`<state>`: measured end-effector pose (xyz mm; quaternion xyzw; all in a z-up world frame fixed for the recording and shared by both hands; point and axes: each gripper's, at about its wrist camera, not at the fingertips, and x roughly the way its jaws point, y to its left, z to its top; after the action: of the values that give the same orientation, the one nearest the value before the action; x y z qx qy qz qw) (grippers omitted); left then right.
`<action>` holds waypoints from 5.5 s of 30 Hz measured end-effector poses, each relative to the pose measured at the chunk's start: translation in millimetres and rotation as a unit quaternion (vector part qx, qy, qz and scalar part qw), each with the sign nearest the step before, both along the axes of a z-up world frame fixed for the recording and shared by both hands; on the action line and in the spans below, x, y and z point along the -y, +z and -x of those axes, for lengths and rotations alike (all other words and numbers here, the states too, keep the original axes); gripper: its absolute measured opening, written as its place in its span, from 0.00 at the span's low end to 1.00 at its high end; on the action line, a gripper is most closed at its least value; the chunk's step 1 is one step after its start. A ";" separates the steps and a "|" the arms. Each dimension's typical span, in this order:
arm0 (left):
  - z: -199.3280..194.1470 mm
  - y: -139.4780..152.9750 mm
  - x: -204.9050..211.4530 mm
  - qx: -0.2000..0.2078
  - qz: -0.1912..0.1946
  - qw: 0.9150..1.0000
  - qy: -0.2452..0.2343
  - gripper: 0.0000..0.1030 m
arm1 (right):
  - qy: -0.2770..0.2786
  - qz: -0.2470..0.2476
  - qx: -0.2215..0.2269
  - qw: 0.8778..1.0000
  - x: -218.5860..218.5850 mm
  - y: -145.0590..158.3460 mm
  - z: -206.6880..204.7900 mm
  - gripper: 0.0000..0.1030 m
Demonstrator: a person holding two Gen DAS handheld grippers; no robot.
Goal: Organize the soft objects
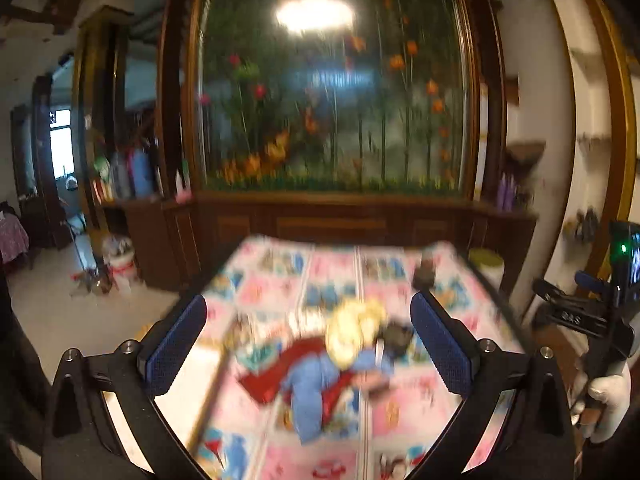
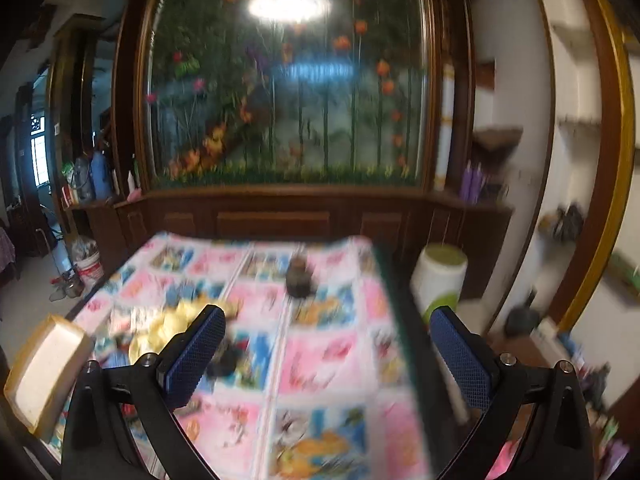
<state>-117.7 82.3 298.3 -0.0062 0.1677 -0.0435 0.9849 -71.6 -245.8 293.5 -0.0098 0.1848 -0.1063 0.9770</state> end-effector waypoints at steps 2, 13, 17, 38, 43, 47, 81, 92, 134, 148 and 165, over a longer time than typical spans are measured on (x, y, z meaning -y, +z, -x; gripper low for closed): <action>2.0 39.0 -9.7 0.035 0.015 0.999 0.013 0.99 | -0.017 0.023 0.028 0.999 12.6 56.9 8.8 1.00; -15.3 157.7 -17.8 0.088 -0.052 0.991 0.088 1.00 | -0.083 0.059 0.095 0.990 58.7 239.6 63.2 1.00; -21.1 107.4 -22.7 0.056 -0.057 0.995 0.066 1.00 | -0.015 0.004 0.043 0.999 48.3 168.3 53.6 1.00; -138.7 -217.3 -30.2 -0.255 -0.023 0.966 -0.044 0.89 | 0.215 -0.072 -0.206 0.952 -120.8 -158.8 -105.3 1.00; -163.8 -226.8 -16.7 -0.263 0.008 0.957 -0.121 0.87 | 0.194 -0.109 -0.227 0.948 -99.7 -179.3 -122.9 1.00; -180.6 -236.3 4.1 -0.283 0.004 0.948 -0.149 0.87 | 0.189 -0.116 -0.232 0.947 -94.4 -182.9 -127.2 1.00; -100.0 -200.6 -123.0 -0.237 0.156 0.955 -0.089 0.44 | 0.262 -0.106 -0.370 0.885 -285.8 -242.0 -300.4 0.99; -92.8 -197.1 -127.6 -0.229 0.167 0.955 -0.085 0.44 | 0.268 -0.090 -0.413 0.866 -289.7 -271.3 -296.7 0.05; -71.5 -179.0 -207.7 -0.184 0.187 0.965 0.005 0.44 | 0.235 -0.025 -0.335 0.912 -315.2 -238.2 -308.0 0.11; -64.1 -173.9 -221.7 -0.167 0.193 0.967 0.022 0.44 | 0.278 -0.149 -0.359 0.878 -327.0 -221.9 -321.4 0.51; -121.8 -181.8 -240.0 -0.195 0.149 0.968 0.060 0.44 | 0.254 -0.134 -0.331 0.899 -345.4 -227.8 -321.6 0.19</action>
<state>4.0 322.3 116.5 -0.1712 0.3474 -0.0065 0.9220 250.0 99.6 65.8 0.0397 0.5009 0.1804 0.8456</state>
